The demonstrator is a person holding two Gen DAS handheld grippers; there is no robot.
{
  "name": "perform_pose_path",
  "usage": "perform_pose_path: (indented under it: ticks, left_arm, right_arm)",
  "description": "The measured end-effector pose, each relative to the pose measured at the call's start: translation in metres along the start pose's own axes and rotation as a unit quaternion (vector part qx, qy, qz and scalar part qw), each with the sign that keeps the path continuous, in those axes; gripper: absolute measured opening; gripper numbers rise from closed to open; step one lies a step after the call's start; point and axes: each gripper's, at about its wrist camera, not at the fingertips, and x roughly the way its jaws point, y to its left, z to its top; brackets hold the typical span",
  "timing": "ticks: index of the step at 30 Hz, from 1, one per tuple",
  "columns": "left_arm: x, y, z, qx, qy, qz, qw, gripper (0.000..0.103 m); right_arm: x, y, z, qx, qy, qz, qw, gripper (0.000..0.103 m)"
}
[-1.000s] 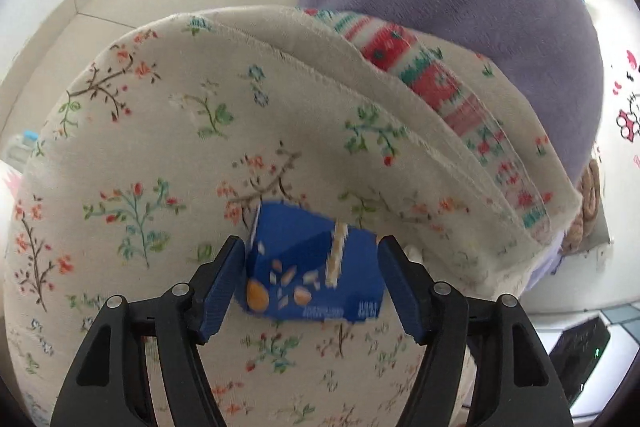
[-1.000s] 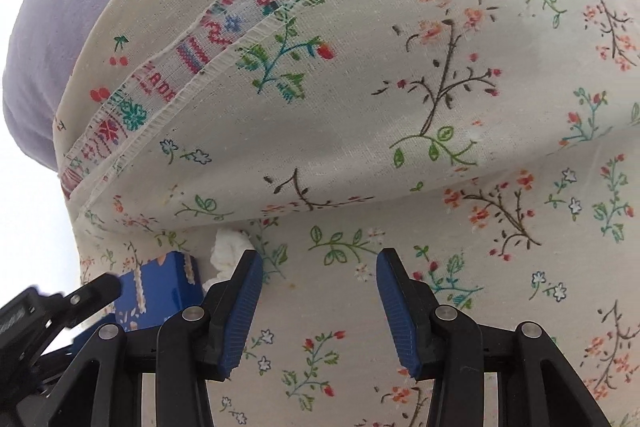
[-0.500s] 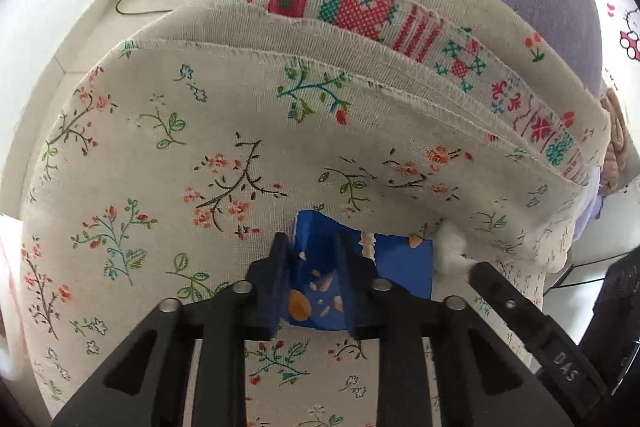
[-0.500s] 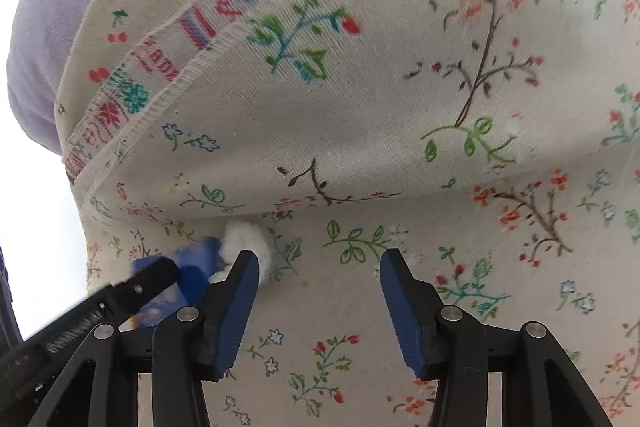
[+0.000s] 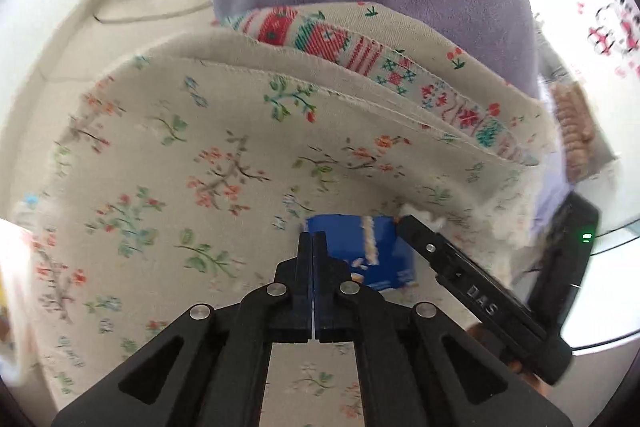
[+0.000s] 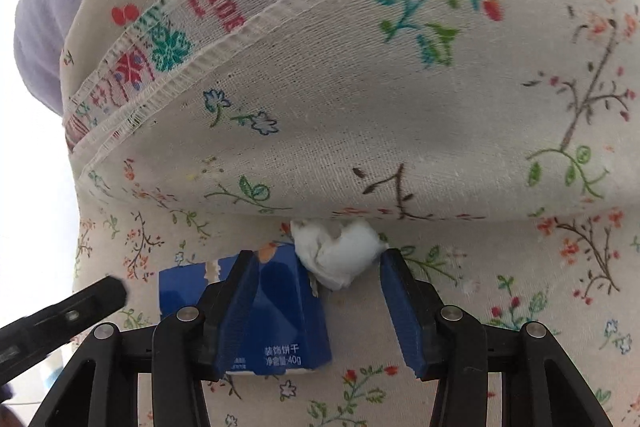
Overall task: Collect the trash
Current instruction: 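Grasp the blue cracker box with the left tool while the right tool grasps the white tissue, then carry the blue box toward the wastebasket with the left tool while the right tool holds the tissue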
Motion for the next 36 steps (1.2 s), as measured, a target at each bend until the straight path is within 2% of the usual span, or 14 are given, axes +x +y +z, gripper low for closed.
perform_pose_path:
  ticks: [3, 4, 5, 6, 7, 9, 10, 16, 19, 21, 24, 26, 30, 36]
  left_arm:
    - [0.000, 0.009, 0.002, -0.020, 0.004, 0.011, 0.9997, 0.001]
    - [0.000, 0.012, 0.004, -0.023, 0.004, 0.009, 0.9997, 0.001]
    - [0.000, 0.011, 0.005, -0.021, 0.006, 0.002, 0.9998, 0.001]
    - [0.001, 0.009, 0.010, -0.016, 0.009, -0.004, 0.9998, 0.007]
    - [0.004, 0.006, 0.010, -0.011, 0.014, -0.009, 0.9998, 0.013]
    - [0.011, -0.001, 0.009, -0.008, 0.021, -0.015, 0.9996, 0.055]
    - [0.014, -0.005, 0.010, -0.013, 0.019, -0.015, 0.9996, 0.062]
    - [0.034, -0.008, 0.019, -0.044, 0.060, -0.027, 0.9969, 0.066]
    - [0.026, -0.030, 0.021, 0.066, 0.084, 0.005, 0.9943, 0.066]
    - [0.013, -0.052, 0.014, 0.192, 0.084, 0.025, 0.9775, 0.070]
    - [0.009, -0.077, -0.002, 0.349, 0.083, 0.065, 0.9313, 0.075]
    - [0.017, -0.091, -0.010, 0.412, 0.113, 0.070, 0.9017, 0.075]
    - [0.041, -0.117, -0.020, 0.502, 0.154, 0.068, 0.8486, 0.076]
    - [0.082, -0.133, -0.018, 0.555, 0.208, 0.112, 0.7972, 0.077]
  right_arm:
    - [0.003, -0.002, -0.001, 0.012, -0.006, 0.003, 1.000, 0.056]
    - [0.006, -0.001, -0.001, 0.015, -0.010, 0.006, 1.000, 0.045]
    - [0.004, -0.004, 0.000, 0.016, -0.017, 0.012, 1.000, 0.026]
    - [0.002, -0.006, 0.001, 0.018, -0.020, 0.015, 1.000, 0.019]
    - [0.000, -0.008, 0.002, 0.020, -0.018, 0.004, 1.000, 0.017]
    - [-0.005, -0.014, 0.001, 0.027, -0.025, -0.002, 0.999, 0.015]
    - [-0.007, -0.018, 0.000, 0.035, -0.025, 0.003, 0.999, 0.015]
    - [-0.035, -0.034, -0.008, 0.066, -0.016, 0.028, 0.997, 0.014]
    - [-0.065, -0.032, -0.010, 0.061, -0.012, 0.028, 0.998, 0.014]
    - [-0.097, -0.034, -0.009, 0.048, -0.020, 0.028, 0.998, 0.014]
    - [-0.143, -0.045, -0.011, 0.028, -0.046, 0.029, 0.998, 0.015]
    - [-0.160, -0.050, -0.019, 0.016, -0.044, 0.037, 0.998, 0.015]
    - [-0.153, -0.061, -0.029, 0.013, -0.018, 0.069, 0.997, 0.015]
    - [-0.146, -0.055, -0.027, 0.020, -0.006, 0.100, 0.995, 0.015]
